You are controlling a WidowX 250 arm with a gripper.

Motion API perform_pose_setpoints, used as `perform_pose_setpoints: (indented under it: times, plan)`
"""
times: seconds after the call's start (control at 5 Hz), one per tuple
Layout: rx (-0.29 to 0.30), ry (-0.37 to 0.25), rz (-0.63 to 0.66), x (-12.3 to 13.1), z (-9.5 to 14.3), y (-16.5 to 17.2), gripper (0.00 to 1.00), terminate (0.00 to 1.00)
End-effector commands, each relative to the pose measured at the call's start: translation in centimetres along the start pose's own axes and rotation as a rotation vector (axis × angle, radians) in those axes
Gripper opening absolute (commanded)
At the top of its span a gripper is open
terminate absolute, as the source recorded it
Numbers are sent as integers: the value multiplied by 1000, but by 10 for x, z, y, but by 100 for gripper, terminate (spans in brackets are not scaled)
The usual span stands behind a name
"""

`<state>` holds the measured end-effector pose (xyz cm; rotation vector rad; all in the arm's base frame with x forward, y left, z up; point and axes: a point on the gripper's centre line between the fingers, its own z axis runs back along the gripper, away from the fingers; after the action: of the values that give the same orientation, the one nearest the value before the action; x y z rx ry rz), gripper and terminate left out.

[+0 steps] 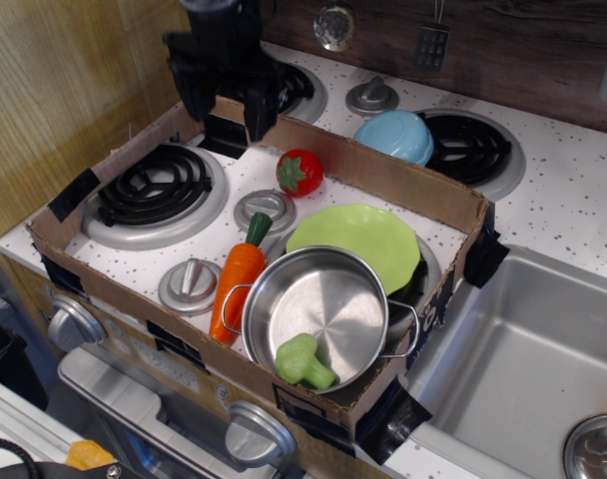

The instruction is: Take broccoli out of pan

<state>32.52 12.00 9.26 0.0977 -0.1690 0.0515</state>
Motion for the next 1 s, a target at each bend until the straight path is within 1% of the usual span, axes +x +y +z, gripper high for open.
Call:
perform_pose_setpoints:
  times: [0.0,0.2,0.4,0.6,0.8]
  plan:
    - [45,-16,5,-37,42,-11,100,0]
    - [58,32,-12,-51,38,-23,100,0]
    - [35,41,-55,-54,38,-34,100,0]
    - [17,34,-57,-61,36,-48,100,0]
    - [-7,26,13,-75,37,-66,100,0]
